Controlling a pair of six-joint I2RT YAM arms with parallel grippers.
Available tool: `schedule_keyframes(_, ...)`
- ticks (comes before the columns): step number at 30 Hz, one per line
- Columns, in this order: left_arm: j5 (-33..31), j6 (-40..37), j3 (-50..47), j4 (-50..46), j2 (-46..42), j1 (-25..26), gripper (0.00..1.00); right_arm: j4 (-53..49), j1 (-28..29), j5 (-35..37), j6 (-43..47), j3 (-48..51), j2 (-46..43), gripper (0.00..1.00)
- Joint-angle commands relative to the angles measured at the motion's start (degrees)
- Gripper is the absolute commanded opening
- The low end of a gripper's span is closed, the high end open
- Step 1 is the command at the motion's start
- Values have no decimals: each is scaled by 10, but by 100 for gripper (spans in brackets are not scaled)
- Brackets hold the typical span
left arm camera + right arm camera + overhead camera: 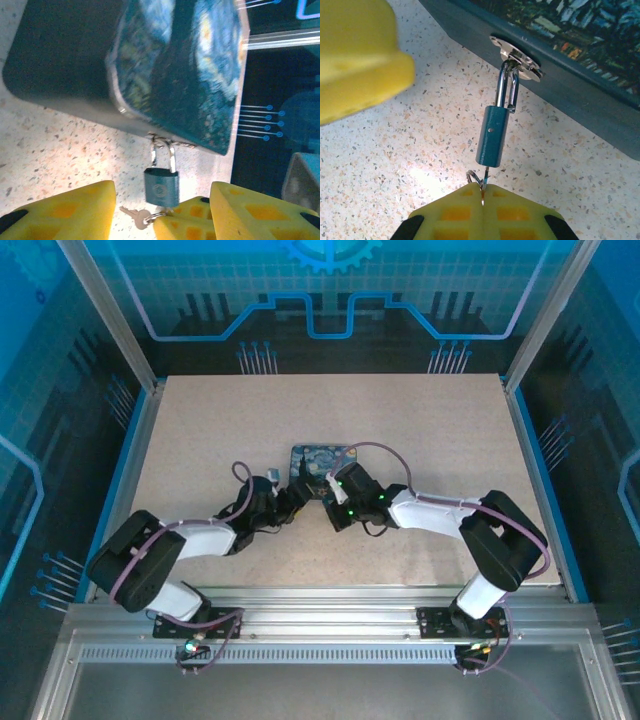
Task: Unlock a padlock with a key
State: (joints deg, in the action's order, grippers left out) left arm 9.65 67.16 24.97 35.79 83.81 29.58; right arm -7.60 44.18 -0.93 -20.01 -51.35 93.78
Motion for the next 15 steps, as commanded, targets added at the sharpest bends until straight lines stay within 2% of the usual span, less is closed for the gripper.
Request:
schedule_keyframes(1, 2, -24, 13, -38, -21, -2, 53, -17, 1, 19, 25, 1, -9, 0)
schedule_keyframes(8, 40, -30, 75, -92, 24, 27, 54, -37, 29, 82, 41, -16, -8, 0)
schedule_keyframes(15, 34, -19, 108, -98, 76, 52, 53, -34, 36, 93, 43, -16, -20, 0)
